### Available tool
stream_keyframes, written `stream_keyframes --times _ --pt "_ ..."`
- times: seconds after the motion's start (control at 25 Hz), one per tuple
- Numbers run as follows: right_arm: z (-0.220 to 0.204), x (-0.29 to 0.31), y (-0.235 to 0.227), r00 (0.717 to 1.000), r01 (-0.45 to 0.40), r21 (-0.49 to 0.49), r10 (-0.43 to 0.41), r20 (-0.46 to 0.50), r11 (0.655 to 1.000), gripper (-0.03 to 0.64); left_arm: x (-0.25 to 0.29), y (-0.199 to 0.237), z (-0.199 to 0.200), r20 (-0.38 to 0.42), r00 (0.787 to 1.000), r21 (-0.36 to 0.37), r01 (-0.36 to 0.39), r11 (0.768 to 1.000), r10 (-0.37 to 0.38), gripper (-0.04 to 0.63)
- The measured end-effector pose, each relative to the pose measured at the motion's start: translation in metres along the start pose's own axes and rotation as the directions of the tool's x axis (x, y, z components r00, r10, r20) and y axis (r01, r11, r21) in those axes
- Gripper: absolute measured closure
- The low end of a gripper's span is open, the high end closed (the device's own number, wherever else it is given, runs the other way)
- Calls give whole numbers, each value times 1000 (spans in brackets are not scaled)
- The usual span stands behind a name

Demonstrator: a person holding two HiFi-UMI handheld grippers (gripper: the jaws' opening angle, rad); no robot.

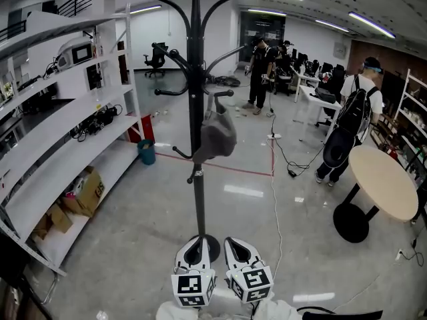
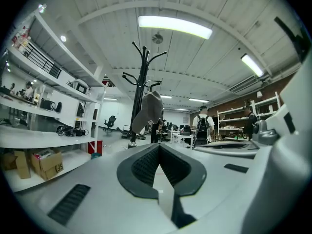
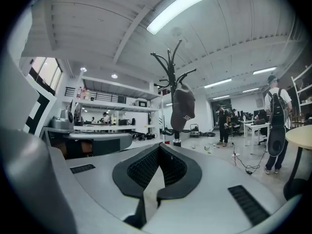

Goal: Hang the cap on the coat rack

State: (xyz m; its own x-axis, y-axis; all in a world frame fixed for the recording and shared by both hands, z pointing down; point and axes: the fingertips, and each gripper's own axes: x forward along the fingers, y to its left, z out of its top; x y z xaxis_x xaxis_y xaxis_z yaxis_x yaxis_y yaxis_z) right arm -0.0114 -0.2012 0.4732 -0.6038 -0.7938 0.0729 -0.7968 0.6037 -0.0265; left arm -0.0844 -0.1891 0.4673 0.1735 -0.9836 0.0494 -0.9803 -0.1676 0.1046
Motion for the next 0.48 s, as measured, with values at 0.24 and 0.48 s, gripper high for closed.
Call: stream_keyframes --times 0.24,0.48 --pt "1 -3 -2 1000 -1 -6 1 -2 1000 606 -1 -1 0 2 1000 0 -7 1000 7 592" --pt "3 -7 -2 1000 -1 -5 1 -6 1000 606 -3 -4 3 4 1000 3 -10 1000 10 592"
